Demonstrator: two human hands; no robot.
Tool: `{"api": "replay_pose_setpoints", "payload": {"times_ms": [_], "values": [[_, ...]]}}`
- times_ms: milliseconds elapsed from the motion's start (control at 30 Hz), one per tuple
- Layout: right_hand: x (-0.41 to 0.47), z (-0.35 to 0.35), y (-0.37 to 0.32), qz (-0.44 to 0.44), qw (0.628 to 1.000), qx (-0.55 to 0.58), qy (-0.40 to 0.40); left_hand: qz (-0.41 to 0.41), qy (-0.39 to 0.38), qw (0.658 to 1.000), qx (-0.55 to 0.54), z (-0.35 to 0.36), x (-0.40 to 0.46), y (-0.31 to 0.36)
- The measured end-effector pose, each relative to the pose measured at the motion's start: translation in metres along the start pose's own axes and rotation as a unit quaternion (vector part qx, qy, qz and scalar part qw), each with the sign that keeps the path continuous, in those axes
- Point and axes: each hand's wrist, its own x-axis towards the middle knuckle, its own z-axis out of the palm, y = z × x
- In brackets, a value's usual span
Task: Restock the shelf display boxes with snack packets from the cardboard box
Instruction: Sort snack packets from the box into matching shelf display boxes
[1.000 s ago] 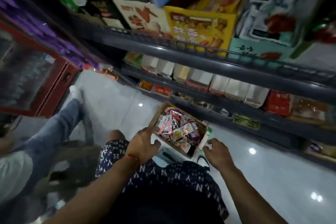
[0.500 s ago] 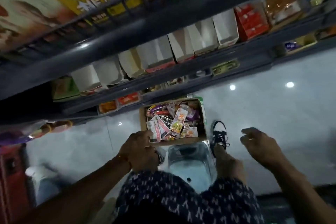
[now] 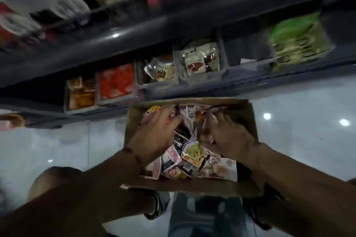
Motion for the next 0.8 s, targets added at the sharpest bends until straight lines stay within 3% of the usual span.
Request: {"api": "replay_pose_setpoints", "payload": {"times_ms": [67, 167, 367, 433, 533, 600, 700, 733, 800], "values": [[0.021, 0.029, -0.009, 0.006, 0.995, -0.096, 0.013, 0.068, 0.045, 0.995, 0.057, 0.028, 0.021, -0.005], [0.041, 0.058, -0.021, 0.001, 0.994, -0.114, -0.001, 0.114, 0.064, 0.987, 0.097, 0.060, 0.026, -0.005], [0.061, 0.056, -0.039, 0.040, 0.996, -0.033, 0.076, 0.069, 0.076, 0.984, 0.147, 0.085, 0.030, -0.010], [0.047, 0.049, -0.036, 0.027, 0.992, 0.090, 0.089, 0.036, 0.097, 0.990, 0.091, 0.085, 0.020, -0.006], [0.015, 0.021, -0.026, -0.004, 0.965, 0.221, 0.142, -0.085, 0.115, 0.980, -0.140, 0.069, 0.011, 0.002], [-0.004, 0.012, -0.027, -0.020, 0.936, 0.300, 0.185, -0.165, 0.132, 0.912, -0.352, 0.051, 0.003, 0.007], [-0.018, 0.008, -0.030, -0.017, 0.876, 0.407, 0.258, -0.227, 0.108, 0.723, -0.644, 0.021, -0.009, 0.010], [-0.022, 0.006, -0.032, -0.016, 0.860, 0.433, 0.269, -0.232, 0.094, 0.671, -0.698, 0.012, -0.015, 0.010], [-0.031, 0.001, -0.033, -0.017, 0.839, 0.471, 0.270, -0.218, 0.073, 0.606, -0.761, -0.001, -0.023, 0.008]]}}
